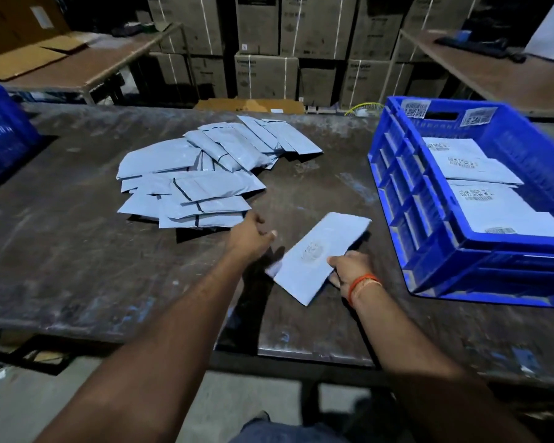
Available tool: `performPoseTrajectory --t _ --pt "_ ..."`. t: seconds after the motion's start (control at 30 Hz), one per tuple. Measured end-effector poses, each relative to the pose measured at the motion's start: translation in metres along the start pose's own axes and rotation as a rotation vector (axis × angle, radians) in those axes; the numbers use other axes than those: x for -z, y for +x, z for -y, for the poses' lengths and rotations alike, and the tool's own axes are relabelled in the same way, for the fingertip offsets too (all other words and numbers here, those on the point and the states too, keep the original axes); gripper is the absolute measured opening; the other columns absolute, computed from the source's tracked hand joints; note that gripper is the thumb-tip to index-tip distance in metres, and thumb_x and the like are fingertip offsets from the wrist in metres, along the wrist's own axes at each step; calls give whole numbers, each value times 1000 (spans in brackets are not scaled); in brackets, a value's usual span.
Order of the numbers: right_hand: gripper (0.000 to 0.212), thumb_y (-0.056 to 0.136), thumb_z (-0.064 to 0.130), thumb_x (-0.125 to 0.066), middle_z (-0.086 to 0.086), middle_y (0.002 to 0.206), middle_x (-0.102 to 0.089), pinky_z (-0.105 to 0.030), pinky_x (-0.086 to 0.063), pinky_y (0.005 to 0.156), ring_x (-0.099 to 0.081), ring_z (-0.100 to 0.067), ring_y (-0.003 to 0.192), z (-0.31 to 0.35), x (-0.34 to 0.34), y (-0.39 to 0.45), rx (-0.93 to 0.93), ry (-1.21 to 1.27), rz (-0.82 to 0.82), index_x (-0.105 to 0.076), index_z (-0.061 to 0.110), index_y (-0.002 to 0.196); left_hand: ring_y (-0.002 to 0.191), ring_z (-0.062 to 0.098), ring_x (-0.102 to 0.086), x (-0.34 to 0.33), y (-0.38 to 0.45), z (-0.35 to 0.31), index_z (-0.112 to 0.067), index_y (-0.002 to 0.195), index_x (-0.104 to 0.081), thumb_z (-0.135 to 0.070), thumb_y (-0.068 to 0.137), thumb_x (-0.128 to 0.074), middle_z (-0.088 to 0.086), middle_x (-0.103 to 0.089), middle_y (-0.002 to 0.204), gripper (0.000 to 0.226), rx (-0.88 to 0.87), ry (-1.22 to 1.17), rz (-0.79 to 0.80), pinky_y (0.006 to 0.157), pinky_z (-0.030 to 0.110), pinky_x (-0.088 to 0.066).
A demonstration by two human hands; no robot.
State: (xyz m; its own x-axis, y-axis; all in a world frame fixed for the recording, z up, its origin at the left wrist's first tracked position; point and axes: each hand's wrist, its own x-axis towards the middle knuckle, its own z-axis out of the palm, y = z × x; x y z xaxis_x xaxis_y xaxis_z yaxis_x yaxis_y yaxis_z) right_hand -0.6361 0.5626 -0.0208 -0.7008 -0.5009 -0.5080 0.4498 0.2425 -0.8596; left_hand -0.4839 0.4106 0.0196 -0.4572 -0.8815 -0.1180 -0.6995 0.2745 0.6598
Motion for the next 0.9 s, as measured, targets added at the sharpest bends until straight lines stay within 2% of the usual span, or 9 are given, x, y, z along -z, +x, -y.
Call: performPoseTrajectory --t 0.13,0.3,0.4,0.47,0.53,0.6,0.73,0.8,0.9 --pt "24 93 -13 -51 -11 102 -66 -36 -51 84 -63 -27 97 -1 -20 -15 -180 438 8 -60 6 104 81 27 -67 -24 -2 -3 -26 101 -53 -52 73 -77 11 -71 95 45 68 -204 109 72 37 -56" --pt "24 92 -14 -52 -17 119 -65 -33 -54 75 -62 -30 109 -2 -27 -23 -190 631 -54 -62 3 107 88 22 -71 -38 -6 -7 -21 97 -57 -43 63 -84 6 -73 103 48 141 -473 48 84 44 -60" --pt "36 92 -15 -52 -19 121 -65 -33 -57 66 -64 -31 103 -3 -34 -34 -185 668 -45 -58 -1 124 74 18 -65 -39 -13 -10 -18 112 -50 -7 84 -79 3 -63 105 42 204 -640 165 66 35 -59" --pt "33 92 -13 -52 -19 113 -66 -33 -61 60 -69 -29 86 -5 -38 -47 -218 604 -15 -58 1 121 71 21 -61 -42 -7 1 -21 104 -53 4 80 -77 13 -65 108 42 176 -540 156 61 35 -59" --pt "21 94 -7 -55 -19 101 -67 -27 -59 53 -72 -24 63 -7 -33 -58 -275 464 18 -58 1 113 76 23 -62 -42 -2 20 -27 90 -59 -3 67 -83 17 -67 112 41 151 -421 104 74 45 -61" --pt "6 96 6 -58 -17 93 -65 -22 -54 43 -69 -20 49 -8 -17 -63 -342 276 20 -55 3 101 80 23 -61 -42 0 37 -28 83 -61 -7 62 -85 15 -68 113 38 154 -350 106 82 46 -60" --pt "28 92 33 -61 -9 58 -67 -11 -34 33 -59 -17 35 -4 23 -73 -445 -25 39 -52 9 83 90 25 -65 -27 -13 40 -30 87 -65 -12 69 -86 6 -68 104 34 132 -185 124 83 39 -58" --pt "28 88 30 -61 -9 51 -61 -15 -32 35 -51 -19 33 -7 34 -72 -230 -192 -69 -55 7 73 95 24 -64 -24 -15 40 -29 97 -68 -17 70 -86 5 -67 109 35 112 -113 125 84 36 -57" --pt "33 82 27 -60 -12 53 -58 -32 -43 54 -55 -32 53 -11 42 -72 238 -672 -284 -55 3 60 106 23 -62 -19 -23 33 -31 116 -68 -23 76 -79 4 -66 122 43 66 79 127 83 26 -48"
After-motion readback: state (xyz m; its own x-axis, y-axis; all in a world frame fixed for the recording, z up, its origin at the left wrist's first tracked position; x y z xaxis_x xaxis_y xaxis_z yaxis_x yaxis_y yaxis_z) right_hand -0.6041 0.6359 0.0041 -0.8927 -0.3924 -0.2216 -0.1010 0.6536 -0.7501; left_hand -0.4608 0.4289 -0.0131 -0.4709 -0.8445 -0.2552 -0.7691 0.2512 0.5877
